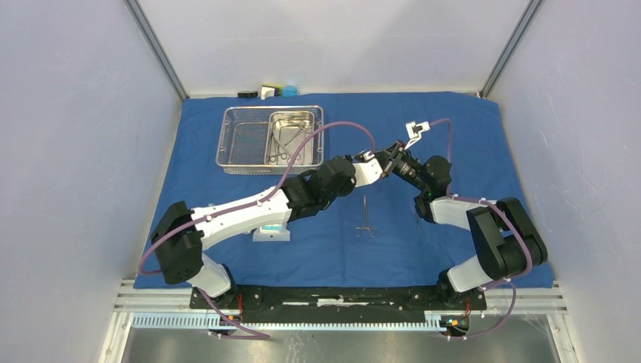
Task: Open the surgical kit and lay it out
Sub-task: Place the medical item in the surgical kit.
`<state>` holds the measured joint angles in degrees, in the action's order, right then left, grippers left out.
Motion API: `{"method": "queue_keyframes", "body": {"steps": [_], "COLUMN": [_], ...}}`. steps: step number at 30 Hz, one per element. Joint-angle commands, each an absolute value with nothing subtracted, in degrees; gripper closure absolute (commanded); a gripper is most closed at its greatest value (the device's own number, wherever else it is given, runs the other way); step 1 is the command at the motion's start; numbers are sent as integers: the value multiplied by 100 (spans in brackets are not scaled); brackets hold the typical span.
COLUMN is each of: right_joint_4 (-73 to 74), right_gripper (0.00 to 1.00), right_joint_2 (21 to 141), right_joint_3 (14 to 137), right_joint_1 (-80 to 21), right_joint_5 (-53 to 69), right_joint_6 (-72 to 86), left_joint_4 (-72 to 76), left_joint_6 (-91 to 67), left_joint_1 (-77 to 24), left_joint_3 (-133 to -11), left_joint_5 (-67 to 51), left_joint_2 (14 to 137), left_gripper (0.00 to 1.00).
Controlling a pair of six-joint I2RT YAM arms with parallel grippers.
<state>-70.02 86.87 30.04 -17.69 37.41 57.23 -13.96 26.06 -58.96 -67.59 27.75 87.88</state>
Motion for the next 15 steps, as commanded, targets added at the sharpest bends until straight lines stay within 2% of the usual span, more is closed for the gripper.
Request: {"method": "queue_keyframes", "body": {"steps": [1,3,5,10,15], "right_joint_4": [-6854,-6611,-6310,-5757,-6306], "right_gripper": [100,100,100,99,99], "right_joint_2": [8323,8249,8155,7921,7808], "right_joint_3": [2993,2963,2937,2786,2549], "right_joint_1": [-1564,-1468,-1367,-1162,-1156], "right_joint_5": [3772,3886,4070,4657,5520], "right_joint_6": [4992,4701,4360,3558,3491], "left_joint_4": [-1200,-1286,-1509,-2149,-2770], "left_joint_6": [2673,2587,2375,1924,1792], "left_joint_1": [-5881,-5810,-5563,-4760,-3909], "left_joint_3": [-6577,-6572,-6670,-7094,-7445], "left_joint_5": [2229,1934,1379,-681,-3227], "left_joint_2": [8384,8258,8145,8012,8308], "left_gripper": [40,32,28,25,24]}}
